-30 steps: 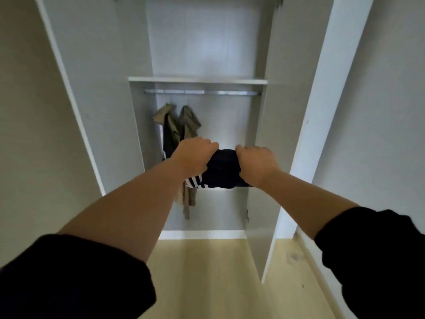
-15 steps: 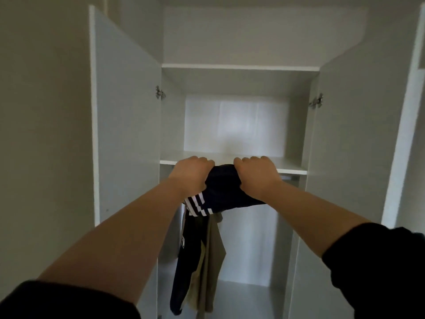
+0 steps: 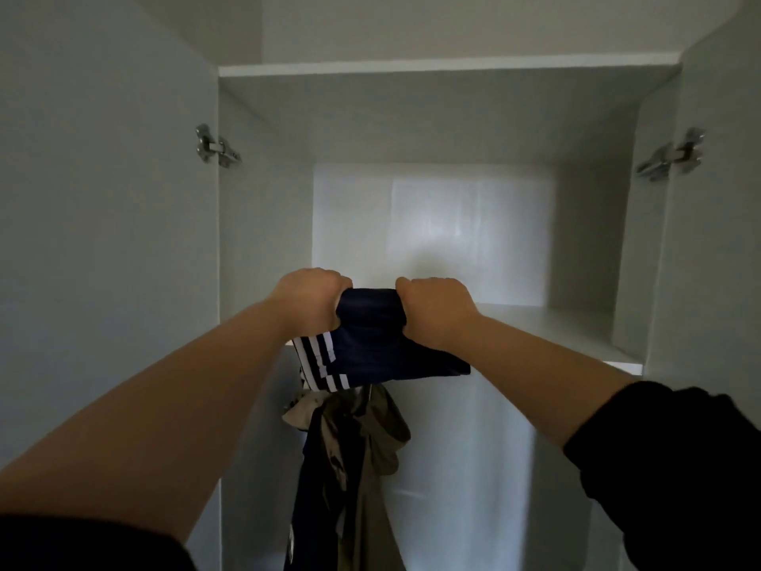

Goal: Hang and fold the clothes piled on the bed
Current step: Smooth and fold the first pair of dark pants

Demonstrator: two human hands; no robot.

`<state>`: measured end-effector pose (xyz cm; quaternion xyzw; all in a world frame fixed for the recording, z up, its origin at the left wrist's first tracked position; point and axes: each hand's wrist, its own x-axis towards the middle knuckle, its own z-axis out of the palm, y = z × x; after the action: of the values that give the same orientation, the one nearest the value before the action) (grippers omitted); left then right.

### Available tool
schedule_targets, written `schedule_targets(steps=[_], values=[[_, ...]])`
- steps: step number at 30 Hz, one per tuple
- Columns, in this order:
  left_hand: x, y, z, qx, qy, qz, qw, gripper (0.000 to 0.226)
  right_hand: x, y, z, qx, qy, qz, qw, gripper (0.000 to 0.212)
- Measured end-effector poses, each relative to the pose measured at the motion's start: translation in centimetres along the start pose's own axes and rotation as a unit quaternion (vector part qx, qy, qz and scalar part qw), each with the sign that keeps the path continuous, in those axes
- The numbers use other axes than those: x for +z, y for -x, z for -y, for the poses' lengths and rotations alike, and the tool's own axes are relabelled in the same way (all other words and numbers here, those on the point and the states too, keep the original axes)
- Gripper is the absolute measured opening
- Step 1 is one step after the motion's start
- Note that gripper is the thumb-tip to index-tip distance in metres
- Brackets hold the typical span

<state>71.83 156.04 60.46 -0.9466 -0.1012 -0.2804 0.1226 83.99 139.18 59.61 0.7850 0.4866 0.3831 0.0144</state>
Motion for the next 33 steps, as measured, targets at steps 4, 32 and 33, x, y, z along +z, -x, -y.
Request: schedule_targets(steps=[4, 32, 33], values=[[3.5, -6.1, 5.7, 0.017, 0.054, 0.027, 0.998, 0.012, 4.1, -7.1, -1.0, 0.029, -0.051, 0.054, 0.997, 0.020], [27.4, -23.9, 22.2, 0.069, -0.196, 0.121, 0.971, 0.048, 30.8, -28.1, -1.2, -0.095, -0.028, 0.125, 0.987, 0.053], [27.8, -23.9, 22.5, 0.055, -0.196, 0.120, 0.972, 0.052, 31.4, -28.6, -1.2, -0.086, -0.032, 0.129, 0.987, 0.056]])
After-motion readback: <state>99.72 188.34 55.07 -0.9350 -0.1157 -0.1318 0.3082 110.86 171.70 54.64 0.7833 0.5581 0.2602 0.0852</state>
